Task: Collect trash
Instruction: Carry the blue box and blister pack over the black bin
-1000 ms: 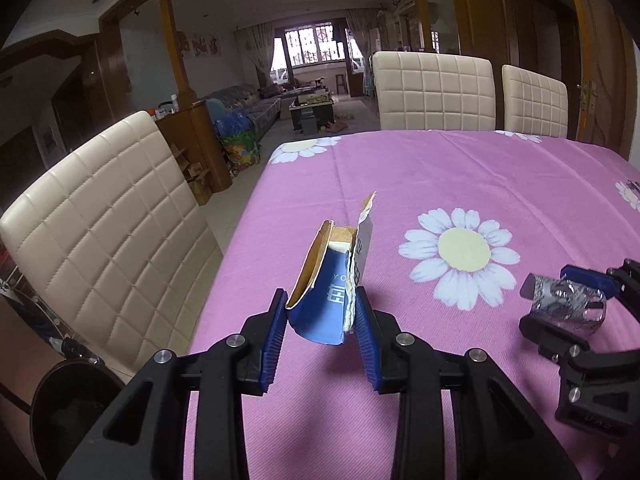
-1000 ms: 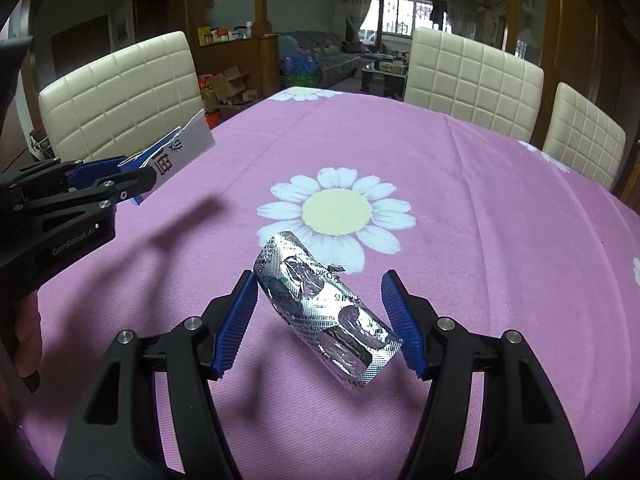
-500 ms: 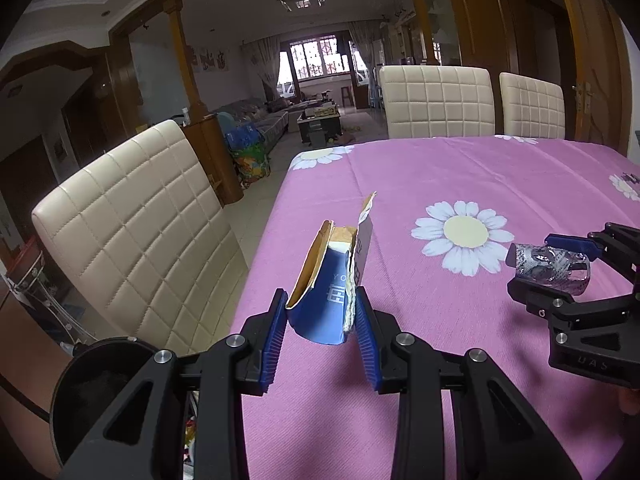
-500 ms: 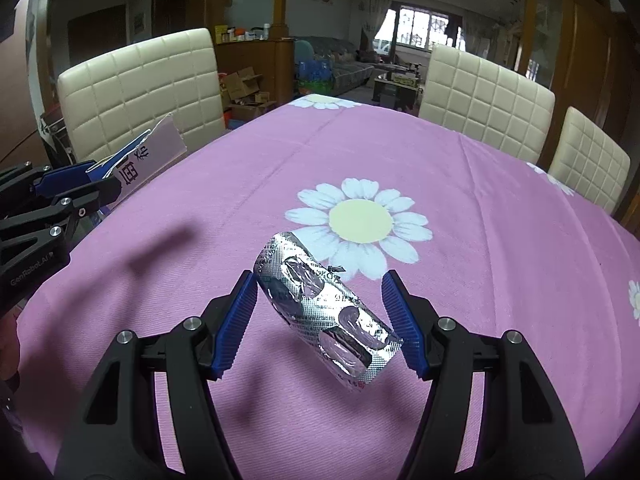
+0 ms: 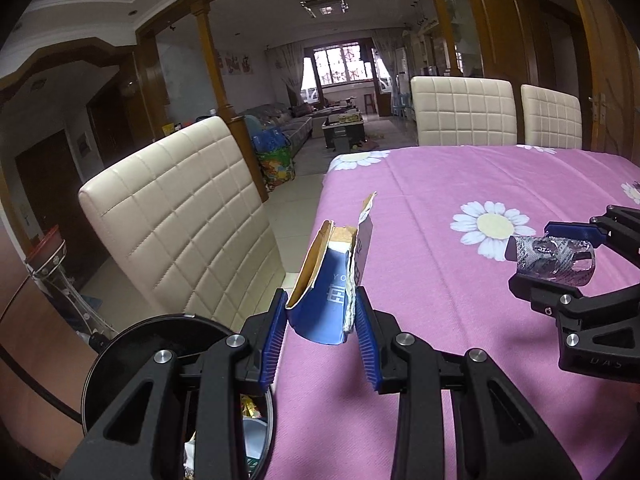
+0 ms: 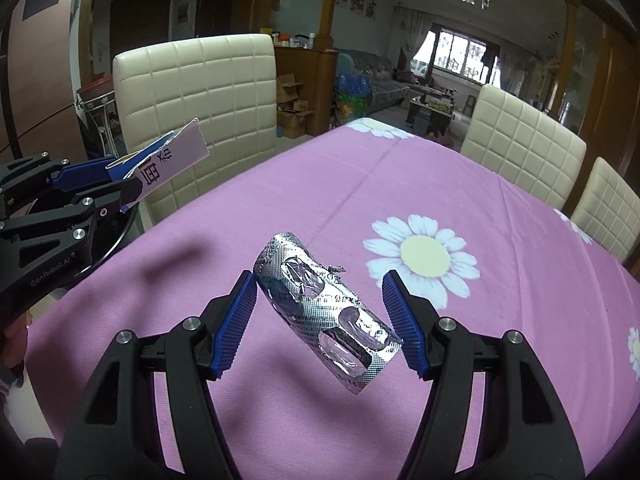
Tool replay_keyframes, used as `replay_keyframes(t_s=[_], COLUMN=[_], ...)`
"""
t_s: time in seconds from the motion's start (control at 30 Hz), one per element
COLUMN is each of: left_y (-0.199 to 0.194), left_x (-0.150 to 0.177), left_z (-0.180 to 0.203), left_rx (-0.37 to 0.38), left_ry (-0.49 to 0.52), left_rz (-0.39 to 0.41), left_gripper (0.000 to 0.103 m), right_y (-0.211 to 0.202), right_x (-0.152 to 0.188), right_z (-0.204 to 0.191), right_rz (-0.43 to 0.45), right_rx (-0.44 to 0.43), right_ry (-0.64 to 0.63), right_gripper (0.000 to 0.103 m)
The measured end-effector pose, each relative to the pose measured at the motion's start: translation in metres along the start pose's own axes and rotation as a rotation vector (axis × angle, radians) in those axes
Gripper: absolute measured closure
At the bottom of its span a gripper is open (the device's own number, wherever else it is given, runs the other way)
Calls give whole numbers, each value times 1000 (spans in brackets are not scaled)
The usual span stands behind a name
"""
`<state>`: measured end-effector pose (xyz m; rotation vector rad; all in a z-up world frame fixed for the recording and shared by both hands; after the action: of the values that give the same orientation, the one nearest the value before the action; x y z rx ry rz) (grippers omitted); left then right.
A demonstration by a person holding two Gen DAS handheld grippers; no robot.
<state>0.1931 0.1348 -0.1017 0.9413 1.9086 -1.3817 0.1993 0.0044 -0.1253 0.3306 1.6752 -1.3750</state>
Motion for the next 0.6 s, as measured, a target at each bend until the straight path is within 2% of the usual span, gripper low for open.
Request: replay_keyframes(t_s=[0.6], left_y=[-16], left_x=[29], left_z=[-78], left_rx=[-111], left_ry=[-116], left_rz=[-9], left_gripper=[70], right_y=[2], right_x=[-29], right_z=[-87], right_rz=[31], right_rx=[-84], right_ry=[-112], right_gripper=[37])
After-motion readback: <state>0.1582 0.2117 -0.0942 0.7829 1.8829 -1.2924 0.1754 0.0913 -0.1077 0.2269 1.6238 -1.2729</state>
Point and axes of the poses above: each gripper's, at about its wrist camera, not at the fingertips, and y roughly the way its jaws point, z to its right, x to its underside, the point moved 10 cm from there along y, roughly the way its jaws point, and after that the axes turned 6 degrees about y, right-handed, at the moved point
